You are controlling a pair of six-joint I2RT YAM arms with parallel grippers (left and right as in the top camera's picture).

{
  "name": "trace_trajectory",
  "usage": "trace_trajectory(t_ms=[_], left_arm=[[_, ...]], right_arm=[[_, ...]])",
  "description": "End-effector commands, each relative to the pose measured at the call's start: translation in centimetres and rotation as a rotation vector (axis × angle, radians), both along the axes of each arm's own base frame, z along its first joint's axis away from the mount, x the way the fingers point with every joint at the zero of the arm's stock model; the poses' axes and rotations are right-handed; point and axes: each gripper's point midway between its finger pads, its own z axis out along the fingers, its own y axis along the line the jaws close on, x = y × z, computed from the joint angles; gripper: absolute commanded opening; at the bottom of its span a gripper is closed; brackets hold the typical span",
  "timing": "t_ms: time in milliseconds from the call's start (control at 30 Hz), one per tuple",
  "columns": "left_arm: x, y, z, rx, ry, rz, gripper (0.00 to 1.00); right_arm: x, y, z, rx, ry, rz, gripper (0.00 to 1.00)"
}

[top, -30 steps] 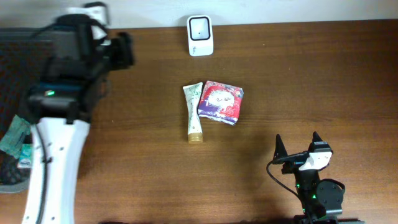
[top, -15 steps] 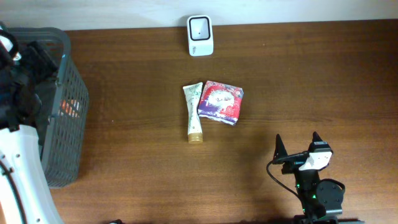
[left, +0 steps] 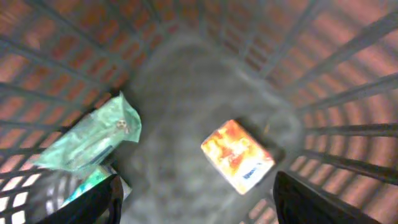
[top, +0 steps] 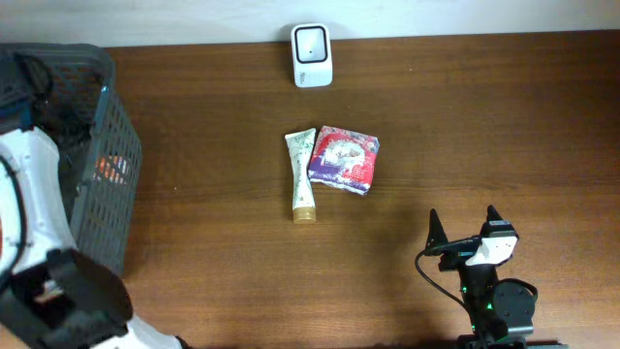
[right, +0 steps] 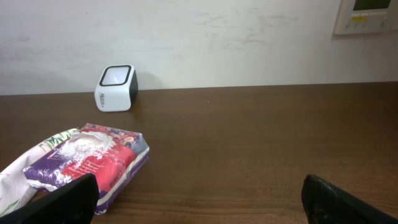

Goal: Scan the item barcode
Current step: 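Reach the left gripper into the basket and grasp the small orange box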

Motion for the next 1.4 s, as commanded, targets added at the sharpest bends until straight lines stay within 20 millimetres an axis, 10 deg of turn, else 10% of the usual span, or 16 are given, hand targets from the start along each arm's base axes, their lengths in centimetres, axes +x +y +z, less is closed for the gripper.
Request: trace_trajectory(t_ms=[0,200,433,800,1000,1133,1367], left_arm=[[-0.5,1.7,-4.1,-0.12,0.05,-0.022,0.8],[0.8,1.2,-4.7,-0.345,-0.099,-0.08,0.71],[1.0,-0.1,-12.8,-0.53,0.029,-0.015,0.77],[2.9,-1.6,-18.1,-0.67,0.021,-0.053,0.72],[2.5,-1.6,-19.2,-0.681,0.048,-0.04,0.13],[3.0,-0.3,-16.3,-0.675,0.033,-0.026,0.0],[4.4,2.7,-1.4,-0.563,-0.111,-0.05,0.0]], right_arm=[[0.0,-0.1,-0.3,-0.008,0.003,-0.006,0.99],[0.0,-0.1,-0.3,-0.008,0.003,-0.006,0.99],[0.0,-0.1,-0.3,-0.008,0.003,-0.006,0.99],[0.0,-0.1,-0.3,-0.008,0.003,-0.006,0.99],[0.0,-0.1,-0.3,-0.008,0.003,-0.006,0.99],[0.0,-0.1,-0.3,-0.008,0.003,-0.006,0.99],[0.0,-0.1,-0.3,-0.008,0.003,-0.006,0.99]])
